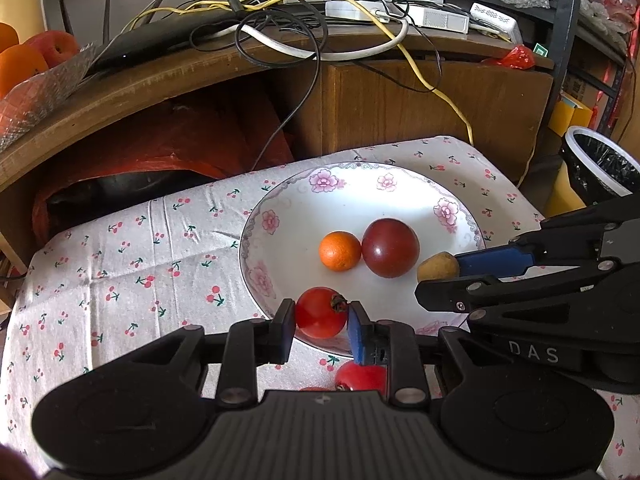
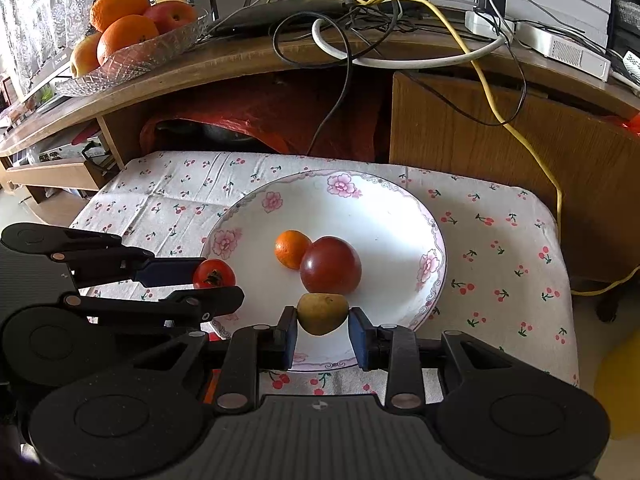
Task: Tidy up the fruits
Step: 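Lower both held fruits into the white bowl and open both tools, then grasp a mandarin with the right tool while the left tool grasps another small brown fruit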
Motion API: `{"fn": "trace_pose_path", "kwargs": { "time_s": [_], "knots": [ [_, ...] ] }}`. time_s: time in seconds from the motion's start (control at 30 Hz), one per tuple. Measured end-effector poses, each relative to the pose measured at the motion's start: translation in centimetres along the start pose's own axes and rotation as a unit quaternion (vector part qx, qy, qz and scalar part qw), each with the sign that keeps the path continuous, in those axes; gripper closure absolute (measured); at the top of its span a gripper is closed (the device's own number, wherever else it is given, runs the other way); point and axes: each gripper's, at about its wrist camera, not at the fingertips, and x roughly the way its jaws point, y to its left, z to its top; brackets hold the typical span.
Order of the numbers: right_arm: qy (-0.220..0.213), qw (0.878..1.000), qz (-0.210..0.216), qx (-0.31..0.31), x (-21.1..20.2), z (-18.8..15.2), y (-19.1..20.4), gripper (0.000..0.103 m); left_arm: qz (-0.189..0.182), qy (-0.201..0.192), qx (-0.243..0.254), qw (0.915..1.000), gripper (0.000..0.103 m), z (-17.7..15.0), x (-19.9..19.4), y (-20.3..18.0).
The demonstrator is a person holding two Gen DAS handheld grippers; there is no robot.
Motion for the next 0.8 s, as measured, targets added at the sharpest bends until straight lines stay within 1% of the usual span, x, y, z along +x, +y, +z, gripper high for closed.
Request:
{"fn": "trace_pose_path", "kwargs": {
  "time_s": [0.3, 0.8],
  "knots": [
    [-0.001, 1.0, -0.002, 0.001, -0.1, 0.0, -0.1, 0.075, 0.002, 0.0, -0.001, 1.0, 0.067, 0.0, 0.1, 0.0],
    [-0.013, 1.0, 0.0, 0.004, -0.9, -0.1, -0.3, 0.072, 0.006, -0.018, -0.002, 0.9998, 0.064, 0.3, -1.0, 0.0]
  ]
}}
